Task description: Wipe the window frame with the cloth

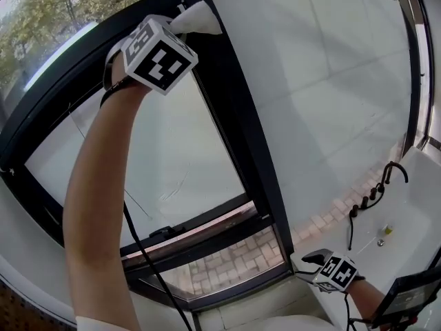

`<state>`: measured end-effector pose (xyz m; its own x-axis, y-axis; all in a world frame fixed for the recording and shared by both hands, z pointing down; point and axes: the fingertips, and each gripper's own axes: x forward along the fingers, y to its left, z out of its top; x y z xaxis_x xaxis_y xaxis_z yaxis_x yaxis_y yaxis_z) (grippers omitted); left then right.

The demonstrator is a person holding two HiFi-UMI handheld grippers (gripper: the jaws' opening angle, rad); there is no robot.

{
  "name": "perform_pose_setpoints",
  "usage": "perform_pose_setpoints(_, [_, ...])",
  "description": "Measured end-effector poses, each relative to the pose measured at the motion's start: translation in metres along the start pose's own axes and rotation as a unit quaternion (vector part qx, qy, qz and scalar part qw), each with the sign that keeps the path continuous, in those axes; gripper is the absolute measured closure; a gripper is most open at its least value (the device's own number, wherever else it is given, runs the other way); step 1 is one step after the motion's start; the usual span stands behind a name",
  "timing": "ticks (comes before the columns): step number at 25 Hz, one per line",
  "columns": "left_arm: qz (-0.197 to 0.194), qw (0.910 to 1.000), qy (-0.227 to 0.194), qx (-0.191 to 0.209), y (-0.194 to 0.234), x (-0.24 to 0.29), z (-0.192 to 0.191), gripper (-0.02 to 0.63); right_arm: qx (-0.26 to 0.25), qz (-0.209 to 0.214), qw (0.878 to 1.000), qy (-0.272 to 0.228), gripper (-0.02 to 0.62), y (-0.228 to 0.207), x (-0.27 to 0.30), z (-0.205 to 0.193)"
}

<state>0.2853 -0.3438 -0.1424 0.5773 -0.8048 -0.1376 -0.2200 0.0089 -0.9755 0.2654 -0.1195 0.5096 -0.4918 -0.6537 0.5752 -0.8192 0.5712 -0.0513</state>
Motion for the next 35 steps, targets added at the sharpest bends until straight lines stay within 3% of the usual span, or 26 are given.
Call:
perform_pose_setpoints(8, [-0.025,0.9982,0.031,0.044,-0.055,0.025,-0.002,0.509,0.015,-0.015,1.0,-0.006,0.4,-0.007,-0.005,-0.014])
perform_pose_setpoints(15, [-0.067,0.9957,0.038,0.051,-0.135,0.027,-0.014,0.509,0.019,-0.021,1.0,-0.006,0.4,-0.008,-0.008,-0.02])
perform_pose_setpoints(35, [-0.152,0.9857,0.07,0.016,-0.4,0.001,-0.055,0.509,0.034,-0.014,0.999,0.012,0.4,0.009,-0.013,-0.046])
